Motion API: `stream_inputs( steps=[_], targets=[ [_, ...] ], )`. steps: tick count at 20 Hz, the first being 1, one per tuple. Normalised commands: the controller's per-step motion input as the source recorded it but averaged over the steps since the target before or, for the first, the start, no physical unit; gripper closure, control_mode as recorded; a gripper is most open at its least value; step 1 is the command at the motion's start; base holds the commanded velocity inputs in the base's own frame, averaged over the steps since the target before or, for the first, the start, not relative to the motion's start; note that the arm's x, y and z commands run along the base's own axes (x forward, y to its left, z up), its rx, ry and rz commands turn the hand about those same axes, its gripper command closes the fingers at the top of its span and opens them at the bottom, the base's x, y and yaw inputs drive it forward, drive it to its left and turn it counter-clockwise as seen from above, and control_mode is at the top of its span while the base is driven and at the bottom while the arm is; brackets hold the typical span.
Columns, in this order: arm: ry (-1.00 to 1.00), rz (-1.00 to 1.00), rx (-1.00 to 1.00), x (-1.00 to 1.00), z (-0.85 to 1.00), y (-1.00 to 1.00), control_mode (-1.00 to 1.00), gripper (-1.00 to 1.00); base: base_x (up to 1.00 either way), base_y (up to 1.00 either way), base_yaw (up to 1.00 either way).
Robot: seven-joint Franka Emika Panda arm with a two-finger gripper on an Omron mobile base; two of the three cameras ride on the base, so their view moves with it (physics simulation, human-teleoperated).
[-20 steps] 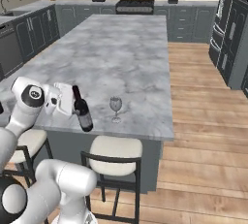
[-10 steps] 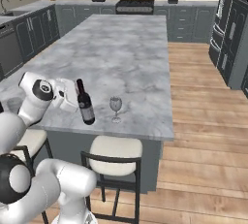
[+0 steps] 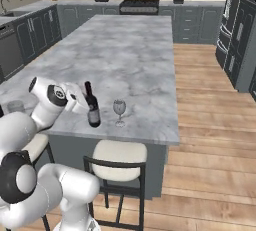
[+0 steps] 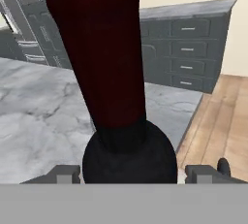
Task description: There is a wine glass and glass cup on the dining counter. Place the wine bottle next to the wine glass and the juice bottle next to the glass cup.
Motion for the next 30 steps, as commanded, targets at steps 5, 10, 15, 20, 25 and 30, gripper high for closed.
stream_inputs(
  steps=[5,10,15,20,25,30],
  targets=[
    [0.01,0.13,0.01,0.20,-0.21,-0.04,-1.00,1.00,0.00,0.00,0.00],
    [0.00,0.11,0.00,0.08,-0.19,-0.01,-1.00,1.00,0.00,0.00,0.00],
    [0.00,0.10,0.00,0.04,-0.14,-0.04,-1.00,1.00,0.00,0.00,0.00],
    [0.00,0.11,0.00,0.12,-0.03,-0.07,-1.00,1.00,0.00,0.00,0.00],
    [0.00,0.10,0.00,0.18,-0.05,-0.07,-1.00,1.00,0.00,0.00,0.00],
    [0.00,0.09,0.00,0.18,-0.08,-0.04,-1.00,1.00,0.00,0.00,0.00]
  ],
)
